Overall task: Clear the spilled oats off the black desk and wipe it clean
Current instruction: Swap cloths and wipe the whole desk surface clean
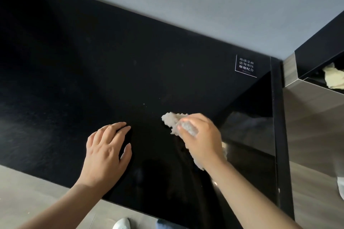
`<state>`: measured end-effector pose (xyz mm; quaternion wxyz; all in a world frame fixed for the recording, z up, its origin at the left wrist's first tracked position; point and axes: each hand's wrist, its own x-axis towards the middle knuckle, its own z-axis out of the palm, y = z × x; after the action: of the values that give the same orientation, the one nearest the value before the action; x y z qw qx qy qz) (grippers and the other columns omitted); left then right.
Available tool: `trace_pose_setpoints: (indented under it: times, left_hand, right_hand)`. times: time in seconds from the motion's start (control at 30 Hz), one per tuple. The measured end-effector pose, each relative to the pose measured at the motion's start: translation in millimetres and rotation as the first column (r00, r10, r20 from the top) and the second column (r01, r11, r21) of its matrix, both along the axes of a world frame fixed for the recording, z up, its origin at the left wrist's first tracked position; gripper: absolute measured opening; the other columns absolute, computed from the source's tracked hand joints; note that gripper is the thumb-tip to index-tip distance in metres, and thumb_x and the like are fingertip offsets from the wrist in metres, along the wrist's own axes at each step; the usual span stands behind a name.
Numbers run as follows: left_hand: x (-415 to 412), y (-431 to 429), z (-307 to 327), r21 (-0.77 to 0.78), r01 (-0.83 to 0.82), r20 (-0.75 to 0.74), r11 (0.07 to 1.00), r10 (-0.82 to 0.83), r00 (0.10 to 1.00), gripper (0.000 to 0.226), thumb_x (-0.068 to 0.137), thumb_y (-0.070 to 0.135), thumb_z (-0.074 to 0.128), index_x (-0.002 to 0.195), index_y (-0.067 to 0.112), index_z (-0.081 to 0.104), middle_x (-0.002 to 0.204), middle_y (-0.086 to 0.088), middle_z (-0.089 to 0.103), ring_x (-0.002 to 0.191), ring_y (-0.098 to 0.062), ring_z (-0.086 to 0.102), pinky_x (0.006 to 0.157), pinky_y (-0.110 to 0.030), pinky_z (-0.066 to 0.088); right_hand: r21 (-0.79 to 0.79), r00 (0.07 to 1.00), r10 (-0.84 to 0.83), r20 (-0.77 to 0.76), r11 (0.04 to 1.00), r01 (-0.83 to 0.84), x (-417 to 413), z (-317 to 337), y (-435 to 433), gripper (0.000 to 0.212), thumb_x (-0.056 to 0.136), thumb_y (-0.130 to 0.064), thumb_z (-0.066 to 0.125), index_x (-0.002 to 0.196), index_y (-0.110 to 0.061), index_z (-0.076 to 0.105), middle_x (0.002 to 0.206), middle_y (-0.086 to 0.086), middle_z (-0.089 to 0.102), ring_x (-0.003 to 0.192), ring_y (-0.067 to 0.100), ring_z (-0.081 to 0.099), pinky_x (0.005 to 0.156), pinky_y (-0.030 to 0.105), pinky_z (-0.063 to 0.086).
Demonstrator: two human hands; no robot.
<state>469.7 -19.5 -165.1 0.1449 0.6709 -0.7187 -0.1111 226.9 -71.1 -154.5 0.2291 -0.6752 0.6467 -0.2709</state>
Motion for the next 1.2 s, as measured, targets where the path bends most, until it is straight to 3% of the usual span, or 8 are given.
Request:
trace_pose_setpoints:
  times: [0.23, 0.37, 0.5, 0.6, 0.77, 0.93, 1.03, 1.2]
  left_hand:
    - [17, 10, -9, -0.029, 0.019, 0.008, 0.999, -0.018, 1.000, 0.046, 0.089, 0.037, 0.040, 0.121, 0.013, 0.063, 0.129, 0.001, 0.054, 0.120, -0.021, 0.046, 0.105, -0.038, 0.026]
    - [18, 11, -11, -0.050, 0.003, -0.048, 0.999, -0.005, 0.999, 0.044, 0.089, 0.035, 0.042, 0.120, 0.013, 0.063, 0.129, 0.001, 0.055, 0.120, -0.021, 0.047, 0.105, -0.034, 0.024]
    - [21, 12, -13, -0.059, -0.020, -0.109, 0.998, 0.014, 0.994, 0.043, 0.090, 0.033, 0.042, 0.119, 0.011, 0.064, 0.127, 0.001, 0.055, 0.118, -0.021, 0.048, 0.104, -0.036, 0.029]
    - [20, 12, -12, -0.062, -0.030, -0.117, 0.998, 0.022, 0.993, 0.043, 0.090, 0.033, 0.041, 0.118, 0.011, 0.064, 0.127, 0.000, 0.056, 0.118, -0.022, 0.048, 0.104, -0.034, 0.029]
    - [19, 11, -13, -0.053, -0.031, -0.086, 0.998, 0.027, 0.996, 0.042, 0.091, 0.033, 0.041, 0.118, 0.011, 0.064, 0.126, -0.001, 0.055, 0.119, -0.023, 0.046, 0.105, -0.038, 0.028]
    - [19, 12, -13, -0.058, -0.029, -0.057, 0.998, 0.025, 0.998, 0.043, 0.090, 0.033, 0.042, 0.119, 0.010, 0.063, 0.126, -0.002, 0.055, 0.120, -0.024, 0.046, 0.104, -0.040, 0.030]
    - [19, 12, -15, -0.075, -0.023, -0.048, 0.997, 0.019, 0.999, 0.041, 0.090, 0.032, 0.043, 0.119, 0.010, 0.062, 0.126, -0.003, 0.055, 0.119, -0.024, 0.045, 0.104, -0.042, 0.030]
    - [20, 13, -15, -0.078, -0.011, -0.036, 0.997, 0.008, 0.999, 0.041, 0.090, 0.031, 0.044, 0.121, 0.010, 0.061, 0.127, -0.004, 0.054, 0.121, -0.024, 0.043, 0.104, -0.043, 0.030]
  right_hand:
    - [-0.045, 0.940, -0.341, -0.021, 0.939, 0.340, 32, 1, -112, 0.016, 0.084, -0.036, 0.055, 0.085, -0.024, 0.066, 0.096, -0.008, 0.062, 0.092, 0.019, 0.060, 0.069, 0.032, 0.050]
    - [-0.061, 0.969, -0.069, -0.236, 0.997, 0.056, 85, -15, -108, 0.023, 0.090, -0.034, 0.057, 0.110, -0.026, 0.067, 0.117, -0.011, 0.060, 0.104, 0.017, 0.053, 0.078, 0.037, 0.051]
    - [-0.045, 0.919, 0.372, -0.130, 0.924, -0.380, 76, -9, -47, 0.015, 0.085, -0.031, 0.068, 0.099, -0.029, 0.072, 0.114, -0.015, 0.063, 0.103, 0.009, 0.054, 0.080, 0.031, 0.051]
    - [0.046, 0.869, 0.494, -0.038, 0.869, -0.492, 39, 2, 7, 0.011, 0.081, -0.034, 0.068, 0.090, -0.032, 0.074, 0.107, -0.019, 0.065, 0.100, 0.002, 0.054, 0.079, 0.029, 0.051]
    - [0.063, 0.969, 0.137, 0.205, 0.986, -0.152, -1, 26, 28, 0.015, 0.079, -0.013, 0.073, 0.085, -0.027, 0.074, 0.096, -0.015, 0.068, 0.100, 0.008, 0.063, 0.086, 0.025, 0.049]
    - [-0.012, 0.971, -0.240, -0.001, 0.971, 0.240, 28, 7, -45, 0.012, 0.086, -0.032, 0.062, 0.093, -0.030, 0.071, 0.106, -0.016, 0.061, 0.103, 0.013, 0.057, 0.075, 0.027, 0.043]
    - [-0.080, 0.960, -0.155, -0.232, 0.987, 0.140, 54, -13, -21, 0.015, 0.086, -0.034, 0.065, 0.098, -0.030, 0.072, 0.112, -0.014, 0.063, 0.102, 0.013, 0.055, 0.072, 0.026, 0.041]
    - [-0.052, 0.992, 0.110, -0.070, 0.992, -0.113, 54, -5, 101, 0.016, 0.079, -0.035, 0.070, 0.094, -0.030, 0.075, 0.107, -0.019, 0.065, 0.099, 0.000, 0.055, 0.080, 0.017, 0.048]
